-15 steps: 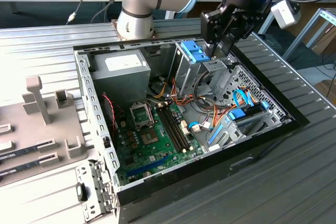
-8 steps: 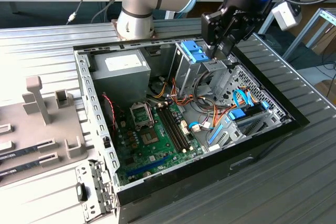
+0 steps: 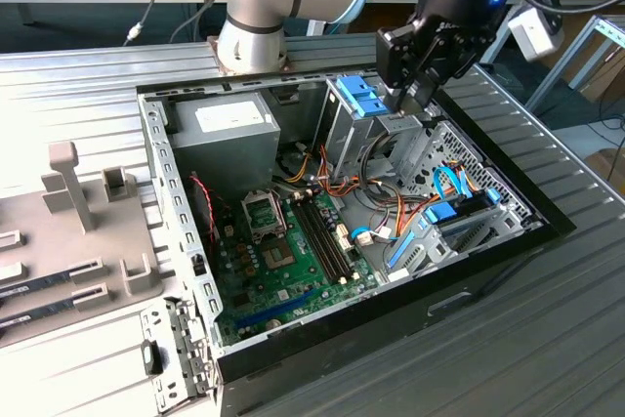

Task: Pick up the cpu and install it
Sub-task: 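Pick up the cpu and move it towards the insertion slot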

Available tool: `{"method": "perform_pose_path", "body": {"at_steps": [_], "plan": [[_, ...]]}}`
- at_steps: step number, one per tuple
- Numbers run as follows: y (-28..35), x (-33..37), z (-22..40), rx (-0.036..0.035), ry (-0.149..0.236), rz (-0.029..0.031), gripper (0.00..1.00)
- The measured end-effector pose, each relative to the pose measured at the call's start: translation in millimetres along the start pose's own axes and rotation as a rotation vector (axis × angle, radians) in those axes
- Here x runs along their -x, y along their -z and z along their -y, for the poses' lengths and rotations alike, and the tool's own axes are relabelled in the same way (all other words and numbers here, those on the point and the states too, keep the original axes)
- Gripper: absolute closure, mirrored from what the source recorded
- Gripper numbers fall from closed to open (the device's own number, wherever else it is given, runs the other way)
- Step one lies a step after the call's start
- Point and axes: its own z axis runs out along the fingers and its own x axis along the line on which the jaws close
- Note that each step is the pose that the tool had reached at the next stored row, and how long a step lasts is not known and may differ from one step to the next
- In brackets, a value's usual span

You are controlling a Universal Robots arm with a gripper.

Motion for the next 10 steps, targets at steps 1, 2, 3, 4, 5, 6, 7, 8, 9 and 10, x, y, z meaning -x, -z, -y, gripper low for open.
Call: {"method": "perform_pose_path", "body": {"at_steps": [1, 2, 3, 4, 5, 6, 7, 8, 9, 10], "plan": [[-0.2, 0.0, 0.7, 0.0, 0.0, 0.0, 0.53], [-0.3, 0.0, 1.2, 0.0, 0.0, 0.0, 0.53], [-0.6, 0.0, 2.2, 0.0, 0.0, 0.0, 0.53], [-0.8, 0.0, 3.0, 0.0, 0.0, 0.0, 0.53], [-1.0, 0.0, 3.8, 0.0, 0.0, 0.0, 0.53], [-1.1, 0.0, 4.3, 0.0, 0.0, 0.0, 0.53], [-1.2, 0.0, 4.8, 0.0, 0.0, 0.0, 0.53], [-1.5, 0.1, 5.8, 0.0, 0.0, 0.0, 0.53], [-1.7, 0.1, 6.4, 0.0, 0.0, 0.0, 0.53], [-1.8, 0.1, 7.0, -0.0001, 0.0, 0.0, 0.53]]}}
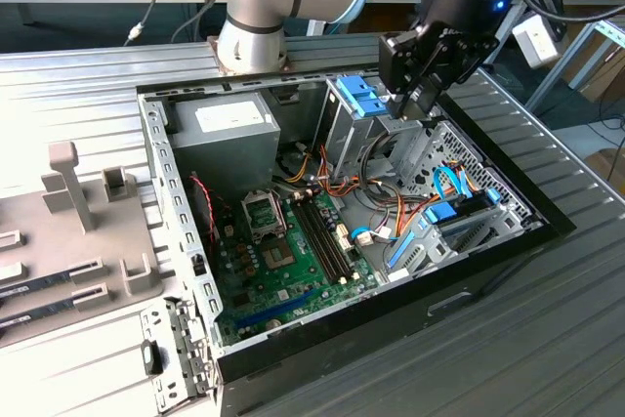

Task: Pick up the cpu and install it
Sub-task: 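Pick up the cpu and move it towards the insertion slot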

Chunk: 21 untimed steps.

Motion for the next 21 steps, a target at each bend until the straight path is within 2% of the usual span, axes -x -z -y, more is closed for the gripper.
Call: {"method": "perform_pose_path", "body": {"at_steps": [13, 21], "plan": [[-3.1, 0.1, 9.8, 0.0001, 0.0, 0.0001, 0.53], [-4.8, -1.4, 12.2, 0.0, 0.0, 0.0001, 0.53]]}}
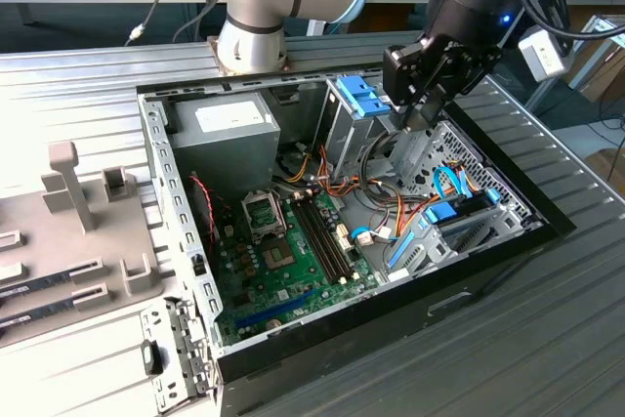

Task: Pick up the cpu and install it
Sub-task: 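Pick up the cpu and move it towards the insertion slot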

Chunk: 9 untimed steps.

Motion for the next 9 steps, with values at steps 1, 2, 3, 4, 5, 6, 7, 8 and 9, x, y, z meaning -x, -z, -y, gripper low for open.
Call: {"method": "perform_pose_path", "body": {"at_steps": [1, 2, 3, 4, 5, 6, 7, 8, 9], "plan": [[-0.2, -0.8, 0.2, 0.0, 0.0, 0.0, 0.53], [-0.3, -1.5, 0.4, 0.0, 0.0, 0.0, 0.53], [-0.5, -2.0, 0.5, 0.0, 0.0, -0.0001, 0.53], [-0.7, -2.6, 0.8, 0.0, 0.0, -0.0001, 0.53], [-1.0, -2.8, 0.9, 0.0, 0.0, -0.0001, 0.53], [-1.6, -3.1, 1.1, 0.0, 0.0, -0.0001, 0.53], [-1.9, -3.2, 1.2, 0.0, 0.0, -0.0001, 0.53], [-2.1, -3.3, 1.2, -0.0001, 0.0, -0.0001, 0.53], [-2.6, -3.4, 1.4, 0.0, 0.0, 0.0, 0.53]]}}
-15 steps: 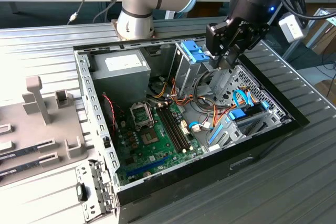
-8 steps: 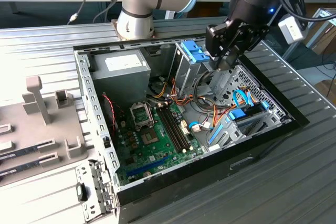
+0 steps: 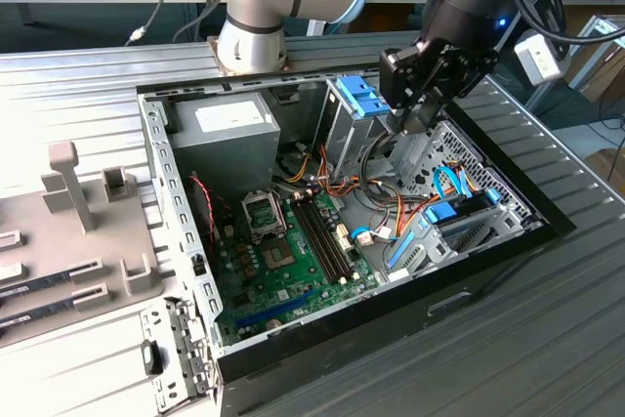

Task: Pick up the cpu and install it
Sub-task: 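Pick up the cpu and move it towards the insertion slot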

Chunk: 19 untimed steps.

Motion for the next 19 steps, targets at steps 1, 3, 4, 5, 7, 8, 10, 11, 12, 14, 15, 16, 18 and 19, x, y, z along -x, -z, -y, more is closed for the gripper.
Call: {"method": "perform_pose_path", "body": {"at_steps": [1, 3, 4, 5, 7, 8, 10, 11, 12, 14, 15, 16, 18, 19], "plan": [[-0.5, -0.1, 0.2, 0.0, 0.0, 0.0, 0.53], [-1.0, -0.6, 0.4, -0.0001, 0.0, 0.0, 0.53], [-1.7, -1.0, 0.6, 0.0, 0.0, -0.0001, 0.53], [-2.0, -1.1, 0.7, -0.0001, 0.0, 0.0, 0.53], [-4.5, -1.9, 1.7, 0.0, 0.0, 0.0, 0.53], [-6.1, -2.1, 2.4, 0.0, 0.0, 0.0, 0.53], [-8.1, -2.3, 3.2, 0.0, 0.0, 0.0, 0.53], [-8.3, -2.3, 3.3, 0.0, 0.0, 0.0, 0.53], [-8.5, -2.3, 3.4, 0.0, 0.0, 0.0, 0.53], [-9.5, -2.5, 3.9, 0.0, 0.0, 0.0, 0.53], [-10.0, -2.5, 4.2, 0.0, 0.0, 0.0, 0.53], [-10.4, -2.6, 4.4, 0.0, 0.0, 0.0, 0.53], [-10.8, -2.6, 4.6, 0.0, 0.0, 0.0, 0.53], [-11.0, -2.6, 4.7, -0.0001, 0.0, 0.0, 0.53]]}}
